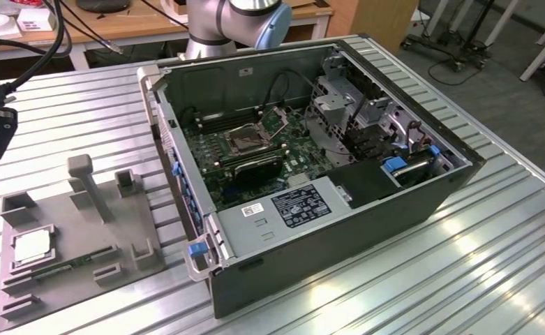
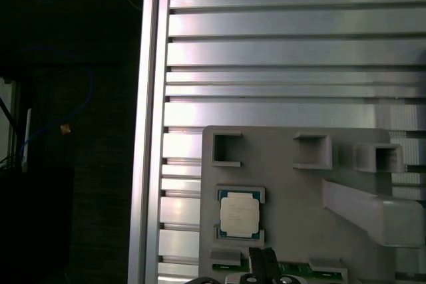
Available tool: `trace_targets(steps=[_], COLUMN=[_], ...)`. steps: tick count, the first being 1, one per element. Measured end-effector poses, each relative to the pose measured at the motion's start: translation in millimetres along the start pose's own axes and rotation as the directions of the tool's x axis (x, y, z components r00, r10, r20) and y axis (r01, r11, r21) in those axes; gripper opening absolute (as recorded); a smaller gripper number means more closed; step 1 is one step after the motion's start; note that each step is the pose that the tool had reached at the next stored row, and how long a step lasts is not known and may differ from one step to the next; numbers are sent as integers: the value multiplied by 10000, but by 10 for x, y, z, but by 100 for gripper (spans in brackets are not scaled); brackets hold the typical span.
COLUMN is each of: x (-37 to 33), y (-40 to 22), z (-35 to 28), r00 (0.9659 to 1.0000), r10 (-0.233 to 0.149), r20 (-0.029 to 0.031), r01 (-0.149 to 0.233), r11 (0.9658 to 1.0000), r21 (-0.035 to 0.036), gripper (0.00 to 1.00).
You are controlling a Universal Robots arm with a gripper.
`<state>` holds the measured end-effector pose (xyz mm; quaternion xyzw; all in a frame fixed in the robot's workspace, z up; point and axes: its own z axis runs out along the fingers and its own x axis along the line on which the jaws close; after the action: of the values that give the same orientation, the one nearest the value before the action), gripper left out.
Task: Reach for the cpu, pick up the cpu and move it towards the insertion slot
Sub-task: 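Reach for the cpu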
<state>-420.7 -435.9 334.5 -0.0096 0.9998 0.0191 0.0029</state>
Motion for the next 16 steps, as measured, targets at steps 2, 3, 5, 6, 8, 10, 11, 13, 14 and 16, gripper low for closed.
trace_targets(steps=[2,3,5,6,8,10,11,13,14,16], x=[0,0,0,0,0,0,0,0,0,0], y=[0,0,0,0,-1,-1,-1,-1,-2,-2], z=[1,2,6,9,16,24,29,36,37,42], r00=[10000,10000,10000,10000,10000,10000,10000,10000,10000,10000], r10=[0,0,0,0,0,0,0,0,0,0], r20=[-1,0,1,2,0,0,0,-1,-2,-1], r01=[0,0,0,0,0,0,0,0,0,0], r11=[10000,10000,10000,10000,10000,10000,10000,10000,10000,10000], r21=[1,1,-1,-2,0,0,0,1,1,1], gripper=[10,10,10,10,10,10,10,10,10,10])
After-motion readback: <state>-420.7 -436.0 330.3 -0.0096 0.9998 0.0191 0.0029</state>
